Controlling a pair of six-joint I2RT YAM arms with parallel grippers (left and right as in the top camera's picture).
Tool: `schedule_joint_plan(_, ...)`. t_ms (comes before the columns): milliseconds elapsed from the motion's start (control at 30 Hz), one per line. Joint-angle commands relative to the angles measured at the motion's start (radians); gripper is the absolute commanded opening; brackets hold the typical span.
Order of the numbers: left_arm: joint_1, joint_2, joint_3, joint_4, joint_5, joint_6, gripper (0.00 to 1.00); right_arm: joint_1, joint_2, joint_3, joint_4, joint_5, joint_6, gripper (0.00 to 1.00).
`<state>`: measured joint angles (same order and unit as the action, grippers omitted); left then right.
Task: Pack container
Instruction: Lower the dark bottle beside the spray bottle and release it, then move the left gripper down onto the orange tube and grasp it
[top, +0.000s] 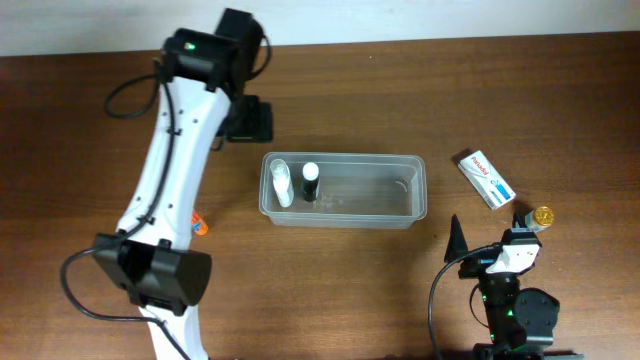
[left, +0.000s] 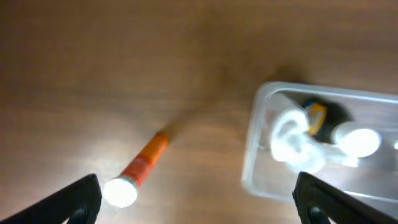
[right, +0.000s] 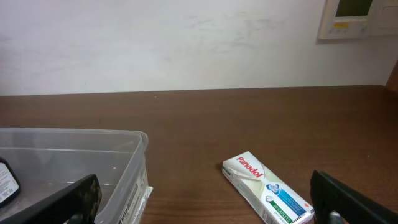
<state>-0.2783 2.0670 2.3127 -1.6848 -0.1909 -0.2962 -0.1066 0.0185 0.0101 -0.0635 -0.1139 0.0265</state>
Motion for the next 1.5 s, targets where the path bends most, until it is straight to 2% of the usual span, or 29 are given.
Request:
schedule_joint_plan(0, 0.047, -0.018, 0.015, -0.003, 0.02, 0.079, 0.99, 0.002, -0.003, -0.005, -0.006, 0.005, 0.007, 0.98)
schedule_joint_plan(300, 0.12, -0.018, -0.026, -0.003, 0.032, 0.117, 0.99, 0.002, -0.003, -0.005, -0.006, 0.005, 0.007, 0.98)
schedule_joint_plan(1000, 0.205, -0.018, -0.412, -0.003, 0.092, 0.138, 0.99, 0.002, -0.003, -0.005, -0.006, 0.005, 0.007, 0.98)
schedule_joint_plan(1300, 0.256, -0.018, -0.513, -0.001, 0.11, 0.142, 0.99, 0.002, -0.003, -0.005, -0.006, 0.005, 0.007, 0.98)
schedule_joint_plan(1467, 0.286, -0.018, -0.513, 0.003, 0.186, 0.165, 0.9, 0.002, -0.003, -0.005, -0.006, 0.005, 0.007, 0.98)
